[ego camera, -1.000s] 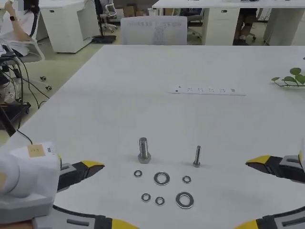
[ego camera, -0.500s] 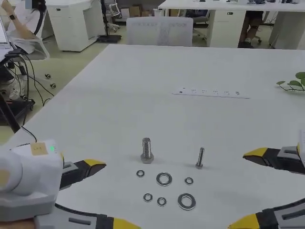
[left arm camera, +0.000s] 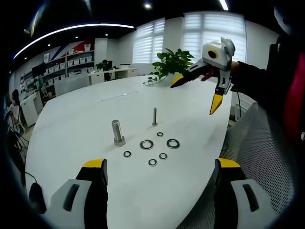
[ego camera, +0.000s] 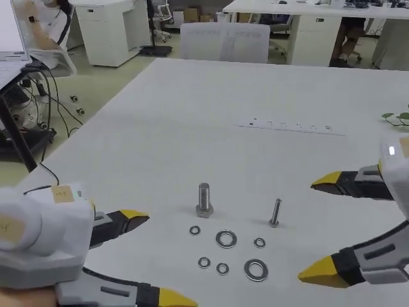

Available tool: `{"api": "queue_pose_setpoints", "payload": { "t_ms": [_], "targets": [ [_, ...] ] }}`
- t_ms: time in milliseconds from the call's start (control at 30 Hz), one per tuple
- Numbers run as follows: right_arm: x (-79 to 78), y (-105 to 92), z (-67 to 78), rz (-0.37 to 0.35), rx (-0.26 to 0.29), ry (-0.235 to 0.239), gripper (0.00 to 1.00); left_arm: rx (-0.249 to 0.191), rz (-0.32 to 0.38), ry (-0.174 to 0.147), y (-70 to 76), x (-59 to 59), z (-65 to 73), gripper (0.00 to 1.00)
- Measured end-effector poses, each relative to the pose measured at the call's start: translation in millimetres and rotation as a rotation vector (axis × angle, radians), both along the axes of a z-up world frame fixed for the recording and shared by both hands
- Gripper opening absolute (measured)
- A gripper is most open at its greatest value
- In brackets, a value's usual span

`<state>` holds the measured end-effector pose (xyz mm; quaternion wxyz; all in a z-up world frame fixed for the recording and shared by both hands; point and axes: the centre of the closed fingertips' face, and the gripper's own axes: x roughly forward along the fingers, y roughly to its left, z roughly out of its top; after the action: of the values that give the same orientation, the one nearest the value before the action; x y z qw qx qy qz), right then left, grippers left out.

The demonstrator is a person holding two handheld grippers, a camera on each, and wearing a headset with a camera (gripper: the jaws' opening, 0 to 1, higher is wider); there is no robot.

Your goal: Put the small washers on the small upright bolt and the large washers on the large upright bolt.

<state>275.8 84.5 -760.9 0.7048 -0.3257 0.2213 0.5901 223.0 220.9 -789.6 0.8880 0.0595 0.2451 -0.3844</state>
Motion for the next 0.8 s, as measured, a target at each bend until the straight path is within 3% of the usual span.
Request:
{"api": "queue_pose_setpoints", "payload": {
  "t_ms": [200, 500, 800],
  "targets": [
    [5.7, 17.7, 2.5, 0.066, -0.031, -0.003, 0.80, 0.003, -0.002, -0.002, -2.1, -1.3, 1.0, 0.93],
    [10.2, 44.8, -9.6, 0.158, -0.090, 0.027, 0.74, 0.013, -0.011, -0.001, -4.3, -0.6, -0.8, 0.92],
    [22.1, 63.6, -36.0, 0.205, -0.177, 0.075, 0.67, 0.018, -0.014, 0.002, -7.1, -0.5, -1.8, 0.92]
  ]
}}
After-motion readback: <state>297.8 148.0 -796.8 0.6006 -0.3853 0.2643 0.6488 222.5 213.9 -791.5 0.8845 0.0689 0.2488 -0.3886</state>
